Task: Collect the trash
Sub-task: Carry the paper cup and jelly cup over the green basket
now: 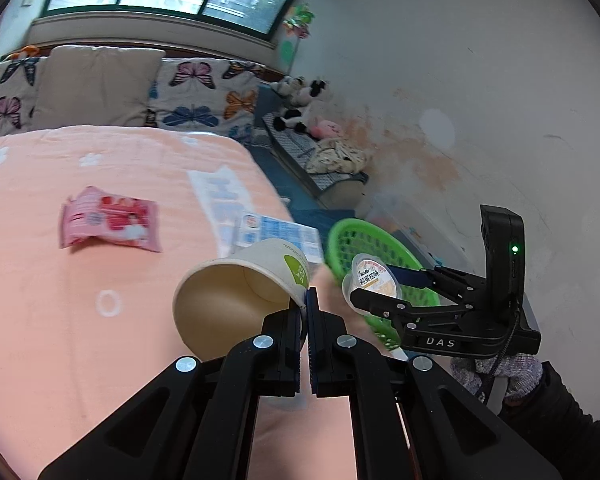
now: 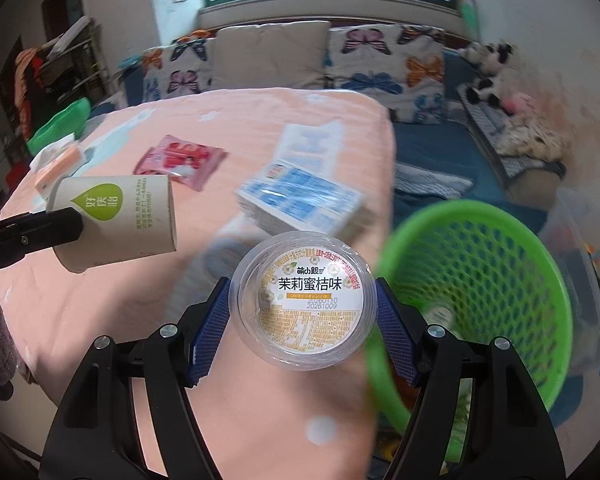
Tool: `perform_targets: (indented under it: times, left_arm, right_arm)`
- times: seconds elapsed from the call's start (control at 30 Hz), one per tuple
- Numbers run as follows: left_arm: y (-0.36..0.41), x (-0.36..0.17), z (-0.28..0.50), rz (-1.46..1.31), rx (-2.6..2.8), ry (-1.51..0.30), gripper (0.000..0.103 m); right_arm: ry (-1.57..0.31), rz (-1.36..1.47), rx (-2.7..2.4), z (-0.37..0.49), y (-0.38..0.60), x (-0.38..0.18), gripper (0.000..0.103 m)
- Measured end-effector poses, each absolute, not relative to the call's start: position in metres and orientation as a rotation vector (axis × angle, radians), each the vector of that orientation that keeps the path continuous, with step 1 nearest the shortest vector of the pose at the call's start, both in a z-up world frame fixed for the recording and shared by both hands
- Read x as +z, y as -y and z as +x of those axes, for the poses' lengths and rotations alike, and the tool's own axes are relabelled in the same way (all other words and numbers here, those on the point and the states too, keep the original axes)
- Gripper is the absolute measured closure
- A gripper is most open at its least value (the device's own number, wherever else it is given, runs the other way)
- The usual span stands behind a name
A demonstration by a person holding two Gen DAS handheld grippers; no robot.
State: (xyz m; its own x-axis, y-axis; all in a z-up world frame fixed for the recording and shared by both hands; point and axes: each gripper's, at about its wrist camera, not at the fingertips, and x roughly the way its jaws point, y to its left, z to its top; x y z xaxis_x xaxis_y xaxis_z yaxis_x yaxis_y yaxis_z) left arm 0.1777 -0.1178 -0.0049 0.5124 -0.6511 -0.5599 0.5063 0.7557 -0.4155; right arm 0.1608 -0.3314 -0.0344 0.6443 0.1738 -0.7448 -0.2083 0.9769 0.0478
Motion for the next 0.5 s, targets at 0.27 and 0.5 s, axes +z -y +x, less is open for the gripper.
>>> perform_targets:
  times: [0.27,0.5]
  left_arm:
    - [0.162,-0.005,0.179,-0.174,-0.762,-0.783,0.100]
    - [0.194,-0.005,0.184,-0.145,-0.793,-0.799,0.100]
  right_arm:
    - [-0.857,0.009,0.103,0.145,0.390,-0.044,0.033]
    - [-0.884,0.081,0.029,0.143,0.432,-0.061,0.032]
